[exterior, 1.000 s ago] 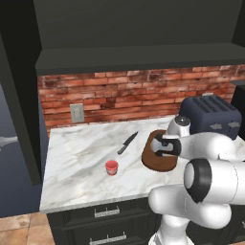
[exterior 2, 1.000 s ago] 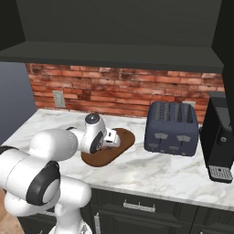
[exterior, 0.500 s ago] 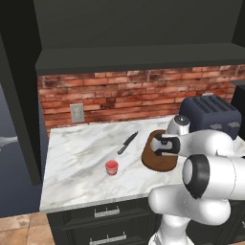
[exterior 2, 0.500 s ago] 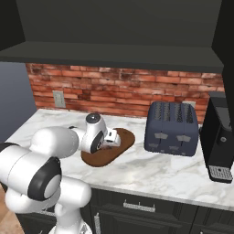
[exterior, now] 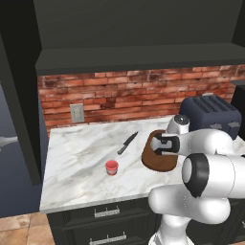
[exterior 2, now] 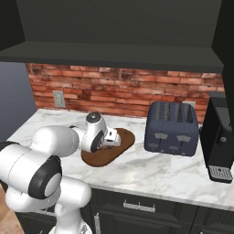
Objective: Pick the bread, place it on the cutting board, pick the jam, place it on the counter, and close the cabinet.
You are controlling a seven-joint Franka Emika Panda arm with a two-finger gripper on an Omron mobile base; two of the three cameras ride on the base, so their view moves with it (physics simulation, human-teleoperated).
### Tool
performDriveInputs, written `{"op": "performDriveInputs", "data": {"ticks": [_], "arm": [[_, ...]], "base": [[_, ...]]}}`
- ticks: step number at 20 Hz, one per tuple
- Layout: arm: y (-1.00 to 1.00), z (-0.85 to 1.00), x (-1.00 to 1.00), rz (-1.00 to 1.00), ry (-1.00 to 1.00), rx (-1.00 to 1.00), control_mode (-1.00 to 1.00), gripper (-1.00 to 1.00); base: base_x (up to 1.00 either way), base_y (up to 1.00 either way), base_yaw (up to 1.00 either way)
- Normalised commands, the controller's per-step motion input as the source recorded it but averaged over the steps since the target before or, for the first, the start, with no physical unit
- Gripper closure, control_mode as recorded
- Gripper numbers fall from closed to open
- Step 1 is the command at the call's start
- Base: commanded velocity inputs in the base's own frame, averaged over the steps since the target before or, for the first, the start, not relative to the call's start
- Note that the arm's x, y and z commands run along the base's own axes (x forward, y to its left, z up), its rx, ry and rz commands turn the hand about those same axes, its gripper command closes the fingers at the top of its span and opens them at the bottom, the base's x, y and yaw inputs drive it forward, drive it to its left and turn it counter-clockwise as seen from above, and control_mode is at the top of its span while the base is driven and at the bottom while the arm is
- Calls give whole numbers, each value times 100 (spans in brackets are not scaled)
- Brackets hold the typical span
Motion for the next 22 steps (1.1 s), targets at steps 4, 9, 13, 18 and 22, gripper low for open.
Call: {"op": "performDriveInputs", "data": {"ticks": [4, 9, 13, 18, 22], "arm": [[0, 0, 0, 0, 0, 0, -100, -100], [0, 0, 0, 0, 0, 0, -100, -100], [0, 0, 0, 0, 0, 0, -100, -100], [0, 1, 0, 0, 0, 0, -100, -100], [0, 9, 0, 0, 0, 0, -100, -100]], "base": [[0, 0, 0], [0, 0, 0], [0, 0, 0], [0, 0, 0], [0, 0, 0]]}}
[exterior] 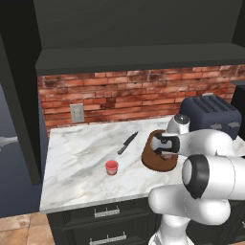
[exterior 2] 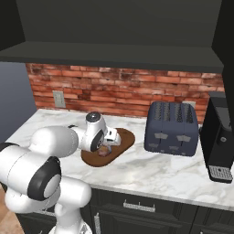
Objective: Pick the bread, place it on the cutting board, pick the jam, place it on the counter, and close the cabinet.
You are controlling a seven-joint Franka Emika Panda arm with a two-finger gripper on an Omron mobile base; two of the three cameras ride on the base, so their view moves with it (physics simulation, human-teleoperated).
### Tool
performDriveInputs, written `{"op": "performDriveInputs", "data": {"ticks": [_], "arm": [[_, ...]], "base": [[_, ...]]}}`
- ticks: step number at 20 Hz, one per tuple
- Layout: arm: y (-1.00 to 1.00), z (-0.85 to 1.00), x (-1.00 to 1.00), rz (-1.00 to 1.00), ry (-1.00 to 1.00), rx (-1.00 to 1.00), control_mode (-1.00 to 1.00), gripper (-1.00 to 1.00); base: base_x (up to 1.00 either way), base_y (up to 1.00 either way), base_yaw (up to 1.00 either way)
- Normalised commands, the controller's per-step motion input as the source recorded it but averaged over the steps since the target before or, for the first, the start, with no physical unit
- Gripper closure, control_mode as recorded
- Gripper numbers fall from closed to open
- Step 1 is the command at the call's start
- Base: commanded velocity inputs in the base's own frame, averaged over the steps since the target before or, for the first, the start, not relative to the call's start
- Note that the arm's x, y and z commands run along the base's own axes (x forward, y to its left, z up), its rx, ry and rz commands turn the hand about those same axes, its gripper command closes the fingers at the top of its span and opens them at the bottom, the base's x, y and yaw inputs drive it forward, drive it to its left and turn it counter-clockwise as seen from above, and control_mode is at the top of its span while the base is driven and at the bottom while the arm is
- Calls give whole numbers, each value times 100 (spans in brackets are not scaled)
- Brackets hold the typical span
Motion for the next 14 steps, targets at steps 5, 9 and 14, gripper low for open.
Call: {"op": "performDriveInputs", "data": {"ticks": [5, 9, 14], "arm": [[0, 4, 0, 0, 0, 0, -100, -100], [0, 2, 0, 0, 0, 0, -100, -100], [0, 3, -2, 0, -3, 0, -100, -100]], "base": [[0, 0, 0], [0, 0, 0], [0, 0, 0]]}}
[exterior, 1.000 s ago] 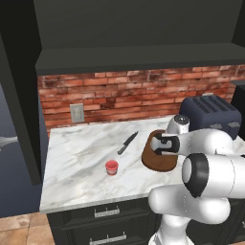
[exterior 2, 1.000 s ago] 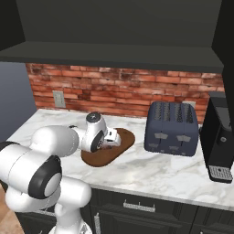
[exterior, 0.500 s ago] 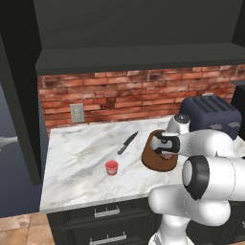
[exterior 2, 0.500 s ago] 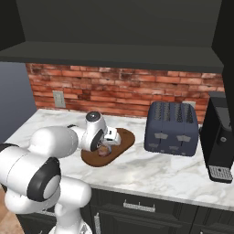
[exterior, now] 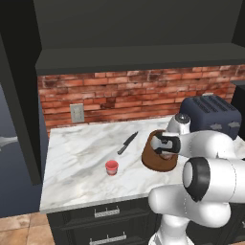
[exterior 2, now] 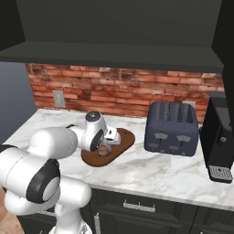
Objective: Pick the bread, place it on the cutting board, pick the jam, place it on the counter, and close the cabinet.
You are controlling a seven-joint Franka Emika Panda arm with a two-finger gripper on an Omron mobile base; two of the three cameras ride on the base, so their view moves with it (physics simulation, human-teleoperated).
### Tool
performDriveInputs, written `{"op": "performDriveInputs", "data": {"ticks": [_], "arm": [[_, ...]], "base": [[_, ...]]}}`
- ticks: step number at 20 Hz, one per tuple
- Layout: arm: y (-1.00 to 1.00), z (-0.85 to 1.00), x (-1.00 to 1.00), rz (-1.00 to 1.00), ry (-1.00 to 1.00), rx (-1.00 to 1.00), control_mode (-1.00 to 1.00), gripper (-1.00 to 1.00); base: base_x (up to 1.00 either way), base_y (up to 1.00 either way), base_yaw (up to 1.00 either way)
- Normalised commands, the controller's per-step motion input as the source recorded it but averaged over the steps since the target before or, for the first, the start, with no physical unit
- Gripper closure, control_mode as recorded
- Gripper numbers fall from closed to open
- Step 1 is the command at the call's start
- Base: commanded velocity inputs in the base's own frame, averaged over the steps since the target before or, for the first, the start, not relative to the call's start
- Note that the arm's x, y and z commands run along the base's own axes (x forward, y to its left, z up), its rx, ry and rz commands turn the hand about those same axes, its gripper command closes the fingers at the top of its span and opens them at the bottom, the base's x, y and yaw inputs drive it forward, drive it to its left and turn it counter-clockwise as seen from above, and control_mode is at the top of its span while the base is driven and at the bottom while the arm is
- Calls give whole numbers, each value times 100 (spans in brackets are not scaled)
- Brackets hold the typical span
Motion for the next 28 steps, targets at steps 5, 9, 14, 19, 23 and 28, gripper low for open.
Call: {"op": "performDriveInputs", "data": {"ticks": [5, 9, 14, 19, 23, 28], "arm": [[0, 8, -8, 0, -8, 0, -100, -100], [0, 12, -12, 0, -12, 0, -100, -100], [0, 14, -25, 0, -12, 0, -100, -100], [0, 14, -27, 0, -11, 0, -100, -100], [0, 14, -27, 0, -11, 0, -100, -100], [0, 17, -23, 0, -10, 0, -100, -100]], "base": [[0, 0, 0], [0, 0, 0], [0, 0, 0], [0, 0, 0], [0, 0, 0], [0, 0, 0]]}}
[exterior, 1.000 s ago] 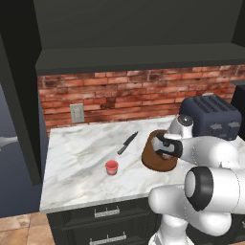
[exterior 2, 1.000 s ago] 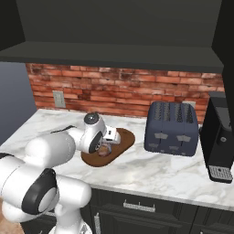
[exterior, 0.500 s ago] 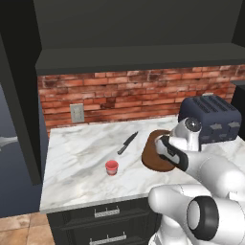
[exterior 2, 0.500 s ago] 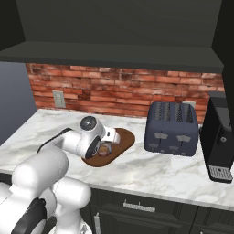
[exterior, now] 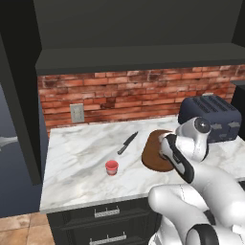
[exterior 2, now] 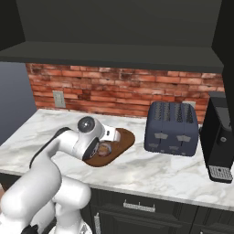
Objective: Pick the bread, place it on the cutting board, pick the jam, place it on the counter, and close the cabinet.
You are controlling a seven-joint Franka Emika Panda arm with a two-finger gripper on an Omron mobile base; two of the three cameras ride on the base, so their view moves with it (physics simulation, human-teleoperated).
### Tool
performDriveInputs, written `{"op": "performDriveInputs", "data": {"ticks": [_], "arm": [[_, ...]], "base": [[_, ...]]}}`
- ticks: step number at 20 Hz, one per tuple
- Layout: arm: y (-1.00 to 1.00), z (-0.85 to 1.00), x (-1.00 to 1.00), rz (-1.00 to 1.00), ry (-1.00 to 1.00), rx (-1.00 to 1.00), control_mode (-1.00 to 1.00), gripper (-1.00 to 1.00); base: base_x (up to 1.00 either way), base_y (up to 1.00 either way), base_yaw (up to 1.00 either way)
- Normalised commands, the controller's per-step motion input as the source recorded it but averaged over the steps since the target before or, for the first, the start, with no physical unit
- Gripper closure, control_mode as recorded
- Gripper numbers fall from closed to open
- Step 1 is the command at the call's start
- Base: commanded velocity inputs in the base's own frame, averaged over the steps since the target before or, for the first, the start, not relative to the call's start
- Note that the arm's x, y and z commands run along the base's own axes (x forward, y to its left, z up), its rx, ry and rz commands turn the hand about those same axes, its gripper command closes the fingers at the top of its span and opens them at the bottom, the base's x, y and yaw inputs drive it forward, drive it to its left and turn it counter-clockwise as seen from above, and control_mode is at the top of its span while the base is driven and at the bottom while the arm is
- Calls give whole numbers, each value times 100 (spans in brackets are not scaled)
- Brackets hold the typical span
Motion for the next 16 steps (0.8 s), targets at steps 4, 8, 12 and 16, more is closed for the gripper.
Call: {"op": "performDriveInputs", "data": {"ticks": [4, 8, 12, 16], "arm": [[4, 19, -23, -1, -11, 0, -100, -100], [7, 22, -21, -1, -12, 0, -100, -100], [10, 24, -18, -2, -11, 0, -100, -100], [13, 21, -15, -2, -9, 0, -100, -100]], "base": [[0, 0, 0], [0, 0, 0], [0, 0, 0], [0, 0, 0]]}}
